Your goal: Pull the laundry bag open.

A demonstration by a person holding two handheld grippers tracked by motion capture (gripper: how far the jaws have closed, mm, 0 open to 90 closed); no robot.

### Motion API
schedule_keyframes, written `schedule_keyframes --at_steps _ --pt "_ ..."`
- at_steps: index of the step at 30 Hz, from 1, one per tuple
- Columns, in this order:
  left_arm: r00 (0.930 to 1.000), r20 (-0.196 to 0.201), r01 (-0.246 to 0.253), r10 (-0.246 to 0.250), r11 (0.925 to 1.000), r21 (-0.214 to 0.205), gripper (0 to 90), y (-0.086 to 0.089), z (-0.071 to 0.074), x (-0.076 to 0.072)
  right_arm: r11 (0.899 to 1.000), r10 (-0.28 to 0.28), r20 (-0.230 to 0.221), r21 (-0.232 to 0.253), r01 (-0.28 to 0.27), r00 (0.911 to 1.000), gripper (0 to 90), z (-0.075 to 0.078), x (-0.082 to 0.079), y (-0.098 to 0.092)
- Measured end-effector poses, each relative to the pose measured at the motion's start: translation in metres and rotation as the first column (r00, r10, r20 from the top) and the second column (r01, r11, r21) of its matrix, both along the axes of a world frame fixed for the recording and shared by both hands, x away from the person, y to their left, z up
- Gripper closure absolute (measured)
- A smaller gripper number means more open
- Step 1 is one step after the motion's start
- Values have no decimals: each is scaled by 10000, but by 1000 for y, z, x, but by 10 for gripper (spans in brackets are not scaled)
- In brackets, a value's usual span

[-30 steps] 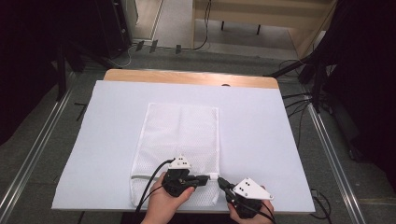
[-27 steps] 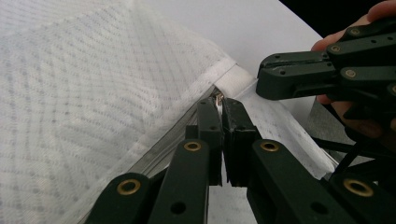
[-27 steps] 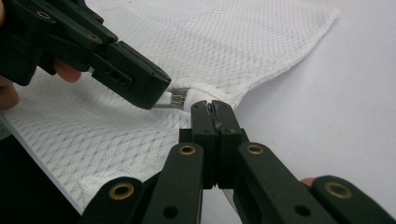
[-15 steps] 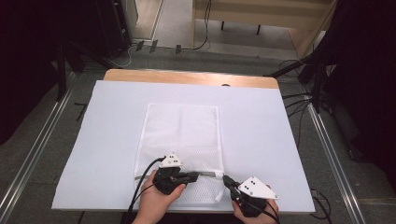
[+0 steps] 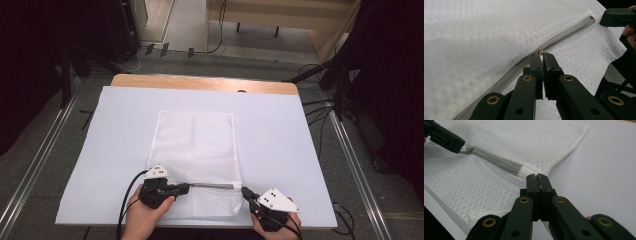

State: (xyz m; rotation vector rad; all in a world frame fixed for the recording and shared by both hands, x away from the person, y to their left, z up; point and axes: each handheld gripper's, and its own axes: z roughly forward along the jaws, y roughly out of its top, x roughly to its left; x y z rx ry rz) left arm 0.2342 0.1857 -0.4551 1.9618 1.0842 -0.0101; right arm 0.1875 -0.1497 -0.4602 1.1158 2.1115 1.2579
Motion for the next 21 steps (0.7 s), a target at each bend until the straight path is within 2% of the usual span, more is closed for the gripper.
schedule_keyframes --at_steps 1,2,7,11,13,16,17,18,21 --pt "10000 0 0 0 10000 0 884 0 0 0 10000 0 0 0 0 10000 900 0 0 0" --pt "9998 -83 -186 185 9997 -179 884 10 0 0 9999 -111 -22 61 111 9999 900 1 1 -3" --pt "9981 -66 -616 614 9974 -361 884 35 3 0 9996 -247 9 121 246 9997 900 3 1 -7" --pt "9949 27 -1007 1007 9948 -161 884 55 4 -2 9996 -267 45 118 267 9996 900 3 1 -9" --pt "9946 26 -1032 1033 9943 -286 884 65 4 -3 9995 -291 33 126 291 9996 900 3 1 -9" --pt "9922 159 -1235 1234 9923 59 883 78 5 -7 9993 -355 1 129 355 9994 900 3 1 -10" --pt "9922 159 -1235 1234 9923 59 883 78 5 -7 9993 -355 1 129 355 9994 900 3 1 -10" --pt "9907 94 -1358 1359 9907 -59 883 87 6 -8 9992 -385 24 143 385 9993 900 4 2 -12" --pt "9897 24 -1433 1433 9896 -98 883 96 7 -10 9991 -395 16 141 394 9992 900 4 2 -12"
